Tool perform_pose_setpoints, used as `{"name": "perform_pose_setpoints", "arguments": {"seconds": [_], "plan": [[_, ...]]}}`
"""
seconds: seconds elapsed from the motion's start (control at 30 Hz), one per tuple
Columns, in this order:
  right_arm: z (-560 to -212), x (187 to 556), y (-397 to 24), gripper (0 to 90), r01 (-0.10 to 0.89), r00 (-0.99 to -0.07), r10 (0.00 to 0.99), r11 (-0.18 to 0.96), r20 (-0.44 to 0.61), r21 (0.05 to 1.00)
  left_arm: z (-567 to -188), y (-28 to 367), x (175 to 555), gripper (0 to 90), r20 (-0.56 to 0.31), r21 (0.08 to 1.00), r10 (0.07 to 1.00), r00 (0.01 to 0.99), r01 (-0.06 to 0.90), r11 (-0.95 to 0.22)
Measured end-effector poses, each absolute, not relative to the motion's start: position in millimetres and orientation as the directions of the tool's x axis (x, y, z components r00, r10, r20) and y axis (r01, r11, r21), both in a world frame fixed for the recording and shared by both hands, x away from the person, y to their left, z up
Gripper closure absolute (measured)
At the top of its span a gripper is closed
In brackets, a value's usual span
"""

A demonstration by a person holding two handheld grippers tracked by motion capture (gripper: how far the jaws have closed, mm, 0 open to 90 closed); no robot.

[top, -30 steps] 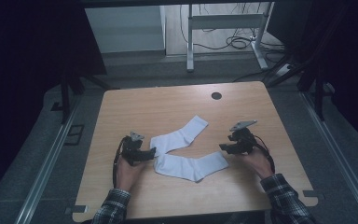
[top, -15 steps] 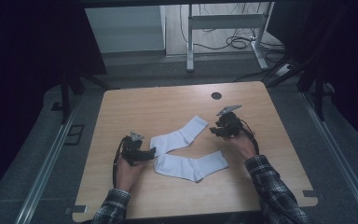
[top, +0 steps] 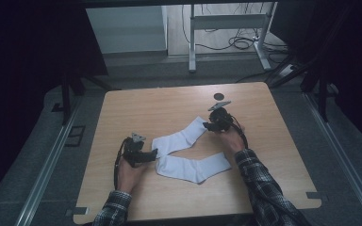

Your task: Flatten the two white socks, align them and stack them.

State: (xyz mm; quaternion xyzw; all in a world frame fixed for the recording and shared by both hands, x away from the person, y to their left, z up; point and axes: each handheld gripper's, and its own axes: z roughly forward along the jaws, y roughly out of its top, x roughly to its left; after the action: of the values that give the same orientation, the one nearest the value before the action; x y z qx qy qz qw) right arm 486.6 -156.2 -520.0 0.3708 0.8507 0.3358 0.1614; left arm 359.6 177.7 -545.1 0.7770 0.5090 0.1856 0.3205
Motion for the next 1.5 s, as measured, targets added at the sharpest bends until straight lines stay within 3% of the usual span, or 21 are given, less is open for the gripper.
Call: {"name": "perform_pose_setpoints", "arguments": {"seconds": [0.13,0.23,0.63,0.77,1.5], "plan": [[-527,489,-150,63.5,0.507,-0.692,0.718,0.561,-0.079,0.654,-545,178,359,16.9,-0.038,0.689,0.909,0.416,0.670,-0.277],[-528,485,-150,76.2,0.506,-0.697,0.714,0.559,-0.069,0.657,-545,178,358,24.1,-0.038,0.699,0.896,0.443,0.652,-0.293],[-523,470,-161,80.6,0.538,-0.699,0.715,0.548,-0.025,0.641,-543,168,357,82.5,-0.059,0.722,0.865,0.499,0.619,-0.308],[-518,464,-167,80.6,0.527,-0.706,0.708,0.547,-0.023,0.651,-543,165,359,84.8,-0.024,0.727,0.864,0.503,0.602,-0.331],[-463,406,-206,80.4,0.476,-0.732,0.682,0.494,0.016,0.727,-492,161,339,84.6,-0.104,0.786,0.812,0.574,0.548,-0.286]]}}
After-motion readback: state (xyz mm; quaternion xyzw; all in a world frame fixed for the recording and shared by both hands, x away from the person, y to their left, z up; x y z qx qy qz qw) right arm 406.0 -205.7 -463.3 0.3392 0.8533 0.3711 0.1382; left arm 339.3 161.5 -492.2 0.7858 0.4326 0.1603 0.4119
